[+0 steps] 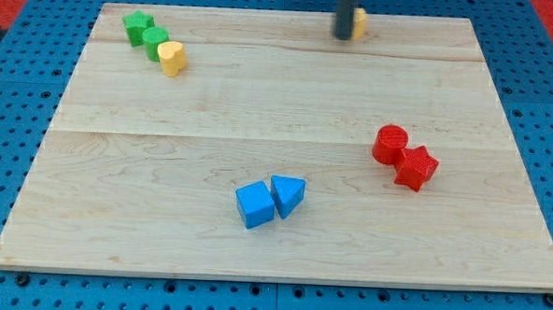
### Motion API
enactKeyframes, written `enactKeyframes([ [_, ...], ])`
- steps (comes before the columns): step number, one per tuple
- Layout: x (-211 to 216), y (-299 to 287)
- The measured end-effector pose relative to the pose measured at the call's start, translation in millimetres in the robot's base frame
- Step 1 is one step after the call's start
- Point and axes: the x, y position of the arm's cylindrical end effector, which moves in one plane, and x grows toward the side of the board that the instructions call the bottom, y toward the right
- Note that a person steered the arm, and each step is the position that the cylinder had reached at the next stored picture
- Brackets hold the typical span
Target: Move the yellow hexagon towards the top right of the board
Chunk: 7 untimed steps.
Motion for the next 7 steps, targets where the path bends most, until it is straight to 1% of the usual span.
enactKeyframes([
  [2,-45,-78],
  [3,-43,-51],
  [4,-44,1],
  [5,-37,-4],
  [6,33,-51],
  [7,80,-161],
])
